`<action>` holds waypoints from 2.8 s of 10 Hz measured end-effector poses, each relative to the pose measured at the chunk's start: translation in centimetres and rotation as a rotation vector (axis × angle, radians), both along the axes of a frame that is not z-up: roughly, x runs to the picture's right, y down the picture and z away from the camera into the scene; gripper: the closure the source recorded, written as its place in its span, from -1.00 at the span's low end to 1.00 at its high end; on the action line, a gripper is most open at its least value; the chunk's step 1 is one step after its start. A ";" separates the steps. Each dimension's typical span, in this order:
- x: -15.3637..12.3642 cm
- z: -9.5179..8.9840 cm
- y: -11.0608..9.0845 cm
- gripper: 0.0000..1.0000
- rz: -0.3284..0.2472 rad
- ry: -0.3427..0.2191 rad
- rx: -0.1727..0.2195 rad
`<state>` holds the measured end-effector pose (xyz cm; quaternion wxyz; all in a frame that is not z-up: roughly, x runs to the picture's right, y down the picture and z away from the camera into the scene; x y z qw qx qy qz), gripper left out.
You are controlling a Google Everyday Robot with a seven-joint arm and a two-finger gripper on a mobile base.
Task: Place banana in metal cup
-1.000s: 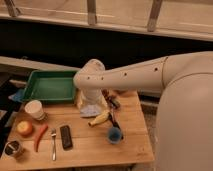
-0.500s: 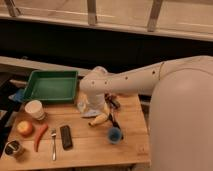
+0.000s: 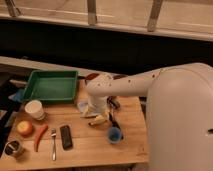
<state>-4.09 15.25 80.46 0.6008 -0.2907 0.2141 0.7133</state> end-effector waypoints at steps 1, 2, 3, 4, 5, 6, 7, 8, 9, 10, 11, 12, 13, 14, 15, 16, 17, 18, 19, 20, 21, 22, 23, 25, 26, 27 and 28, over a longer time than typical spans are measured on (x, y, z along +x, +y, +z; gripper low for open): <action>-0.1 0.0 0.0 -0.60 0.000 -0.003 -0.001; -0.4 0.0 0.1 -0.60 -0.003 -0.007 -0.001; -0.3 0.0 0.1 -0.60 -0.003 -0.005 0.000; -0.2 0.0 0.0 -0.60 -0.005 -0.001 0.003; -0.4 -0.3 -0.2 -0.60 -0.022 0.016 0.017; -0.9 -0.4 -0.2 -0.60 -0.042 0.031 0.018; -0.7 -0.3 -0.2 -0.60 -0.044 0.039 0.021; -0.3 -0.1 0.1 -0.60 -0.041 0.052 0.015; -0.2 0.2 0.2 -0.60 -0.036 0.053 0.013; -0.4 0.4 0.4 -0.60 -0.029 0.048 0.007; -0.3 0.8 0.7 -0.60 -0.019 0.042 -0.004; -0.1 1.1 0.9 -0.60 -0.003 0.036 -0.013; -0.1 1.4 1.1 -0.60 0.004 0.029 -0.019; -0.3 1.7 1.2 -0.60 0.007 0.024 -0.025; -0.5 2.1 1.4 -0.60 0.009 0.021 -0.032; -0.4 2.7 1.8 -0.60 0.012 0.023 -0.043; -0.2 3.1 2.1 -0.60 0.014 0.027 -0.054; -0.2 3.6 2.7 -0.60 0.013 0.029 -0.072; -0.5 4.1 3.2 -0.60 0.010 0.029 -0.088; -0.6 4.5 3.8 -0.60 0.006 0.032 -0.100; -0.6 4.8 4.1 -0.52 0.003 0.042 -0.109; -0.4 4.8 4.3 -0.30 0.004 0.067 -0.094; -0.3 4.7 4.1 -0.12 0.006 0.079 -0.074; -0.4 4.2 3.6 0.27 0.005 0.092 -0.039; -0.3 3.9 3.3 0.49 0.003 0.097 -0.024; -0.1 3.7 3.0 0.65 0.002 0.102 -0.012; 0.1 3.3 2.6 0.74 -0.009 0.123 0.009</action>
